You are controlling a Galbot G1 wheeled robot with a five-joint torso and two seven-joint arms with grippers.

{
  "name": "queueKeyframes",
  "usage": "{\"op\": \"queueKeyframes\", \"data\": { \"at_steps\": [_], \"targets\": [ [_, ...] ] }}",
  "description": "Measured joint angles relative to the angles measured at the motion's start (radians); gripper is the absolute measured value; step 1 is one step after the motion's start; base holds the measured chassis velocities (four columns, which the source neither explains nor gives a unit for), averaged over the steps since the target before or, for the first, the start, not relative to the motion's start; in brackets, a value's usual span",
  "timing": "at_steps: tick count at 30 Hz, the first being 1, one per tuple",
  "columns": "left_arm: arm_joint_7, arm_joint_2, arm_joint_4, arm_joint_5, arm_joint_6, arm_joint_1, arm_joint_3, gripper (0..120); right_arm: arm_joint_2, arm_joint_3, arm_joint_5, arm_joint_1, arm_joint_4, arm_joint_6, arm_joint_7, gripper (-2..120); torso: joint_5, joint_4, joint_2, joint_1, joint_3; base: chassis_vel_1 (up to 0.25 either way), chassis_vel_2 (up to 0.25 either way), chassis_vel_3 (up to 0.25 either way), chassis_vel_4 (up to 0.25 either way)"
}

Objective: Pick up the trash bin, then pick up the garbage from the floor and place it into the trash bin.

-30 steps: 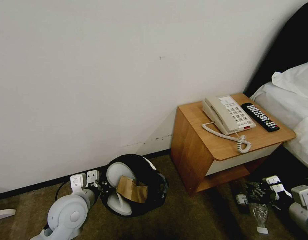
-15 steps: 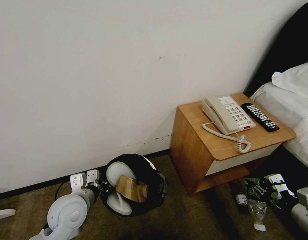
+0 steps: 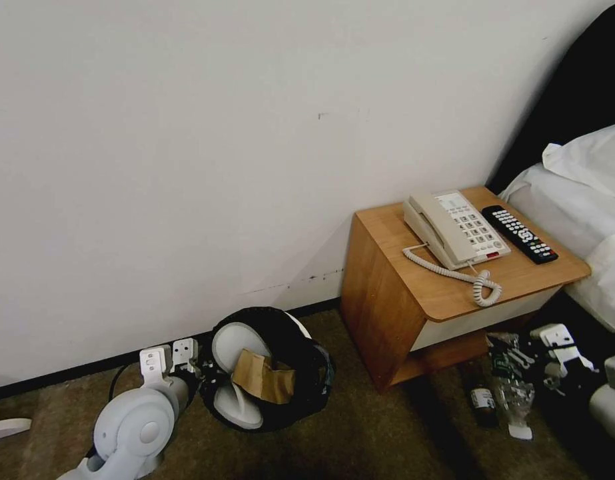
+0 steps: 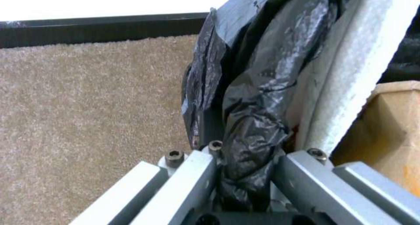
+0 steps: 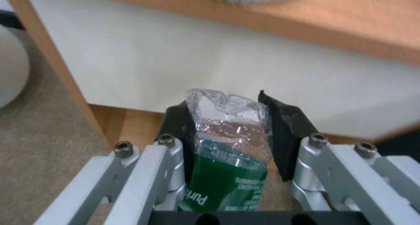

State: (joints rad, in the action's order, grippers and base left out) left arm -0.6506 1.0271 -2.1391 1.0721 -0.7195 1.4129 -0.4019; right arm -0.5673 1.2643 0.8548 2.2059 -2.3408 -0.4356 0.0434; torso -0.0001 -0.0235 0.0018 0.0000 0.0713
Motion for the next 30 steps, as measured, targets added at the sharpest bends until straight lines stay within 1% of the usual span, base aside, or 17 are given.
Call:
{"op": "queueKeyframes", "data": {
  "at_steps": [1, 2, 4, 9, 15, 20, 30],
  "targets": [
    [0.000, 0.000, 0.000, -0.002, 0.000, 0.001, -0.001, 0, 0.017, 0.009, 0.009, 0.006, -0.002, -0.007, -0.001, 33, 0.0001, 0.0000, 0.000, 0.000, 0.000, 0.000, 0.000, 0.000, 0.000],
    [0.000, 0.000, 0.000, -0.002, 0.000, 0.001, -0.001, 0, 0.017, 0.009, 0.009, 0.006, -0.002, -0.007, -0.001, 33, 0.0001, 0.0000, 0.000, 0.000, 0.000, 0.000, 0.000, 0.000, 0.000],
    [0.000, 0.002, -0.001, -0.006, 0.001, 0.004, -0.003, 0, 0.052, 0.021, 0.025, 0.020, -0.010, -0.019, -0.003, 33, 0.0001, 0.0000, 0.000, 0.000, 0.000, 0.000, 0.000, 0.000, 0.000],
    [-0.001, 0.006, -0.003, -0.011, 0.001, 0.008, -0.003, 0, 0.068, 0.030, 0.046, 0.031, -0.030, -0.045, -0.003, 33, 0.0002, 0.0000, 0.000, 0.000, 0.000, 0.000, 0.000, 0.000, 0.000],
    [-0.001, 0.009, -0.002, -0.019, 0.002, 0.009, 0.001, 0, 0.061, 0.057, 0.036, 0.074, -0.049, -0.051, -0.014, 33, 0.0002, 0.0000, 0.000, 0.000, 0.000, 0.000, 0.000, 0.000, 0.000],
    [-0.003, 0.013, 0.005, -0.024, 0.002, 0.003, 0.011, 0, 0.034, 0.096, 0.012, 0.119, -0.080, -0.050, -0.038, 33, 0.0002, -0.0003, 0.000, 0.000, 0.000, 0.000, 0.000, 0.000, 0.000],
    [-0.001, 0.014, 0.008, -0.030, 0.002, 0.007, 0.010, 0, 0.015, 0.125, 0.013, 0.142, -0.145, -0.051, -0.041, 33, 0.0001, -0.0001, 0.000, 0.000, 0.000, 0.000, 0.000, 0.000, 0.000]
  ]
}}
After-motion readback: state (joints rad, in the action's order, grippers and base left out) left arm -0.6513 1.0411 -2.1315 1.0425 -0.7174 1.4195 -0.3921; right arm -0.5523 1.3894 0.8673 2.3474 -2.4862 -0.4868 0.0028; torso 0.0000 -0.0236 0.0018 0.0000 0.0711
